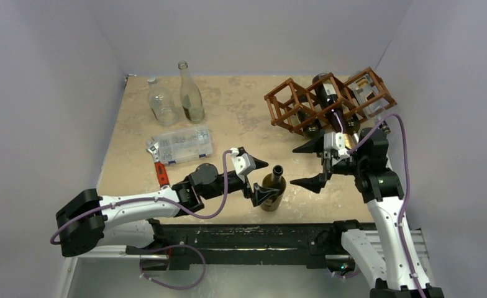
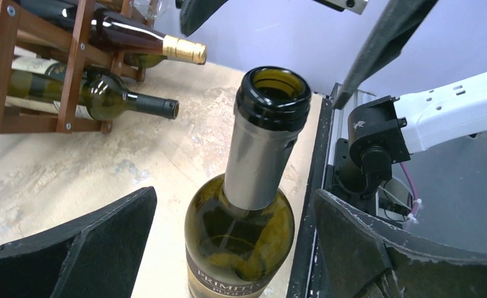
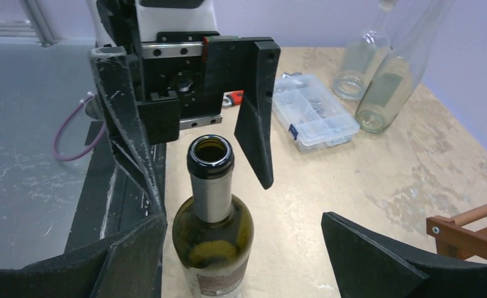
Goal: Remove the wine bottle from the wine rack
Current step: Place the wine bottle at the center of the board, then pick up the wine bottle from the center of the board.
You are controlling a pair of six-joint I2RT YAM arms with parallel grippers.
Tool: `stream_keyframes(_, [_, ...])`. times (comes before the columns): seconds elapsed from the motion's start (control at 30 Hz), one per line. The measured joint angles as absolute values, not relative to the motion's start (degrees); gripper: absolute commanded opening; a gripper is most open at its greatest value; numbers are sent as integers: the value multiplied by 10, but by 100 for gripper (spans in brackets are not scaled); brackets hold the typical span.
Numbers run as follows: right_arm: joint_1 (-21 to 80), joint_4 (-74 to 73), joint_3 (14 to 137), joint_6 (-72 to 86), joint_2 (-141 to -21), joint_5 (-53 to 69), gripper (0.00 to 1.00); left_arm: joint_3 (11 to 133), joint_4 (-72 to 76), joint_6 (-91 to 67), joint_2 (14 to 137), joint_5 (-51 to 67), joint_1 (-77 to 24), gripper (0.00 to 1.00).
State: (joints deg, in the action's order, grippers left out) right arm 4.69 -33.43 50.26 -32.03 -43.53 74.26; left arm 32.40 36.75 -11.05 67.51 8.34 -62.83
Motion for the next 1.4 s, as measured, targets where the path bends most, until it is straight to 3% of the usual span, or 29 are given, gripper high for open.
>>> stream_keyframes(0.13, [36,-293,485,-284,-433,730,99,335,372,-83,683,97,-628,93])
stream_keyframes(0.47, [28,-260,474,-255,-430,697,99,371,411,-69,738,147,-628,71])
stream_keyframes(0.57, [28,-256,474,-253,-430,692,99,375,416,-69,743,156,-628,52])
stream_keyframes(0.73, [28,-256,473,-251,-430,684,99,385,414,-60,745,167,-628,3])
stream_keyframes(0.77, [28,-256,473,-251,-430,684,99,386,413,-63,745,169,-628,0])
stream_keyframes(1.07, [28,-256,473,-251,-430,680,99,388,406,-64,741,145,-630,0])
stream_keyframes(1.4, [26,-257,473,-254,-430,670,99,388,354,-58,693,-25,-630,0])
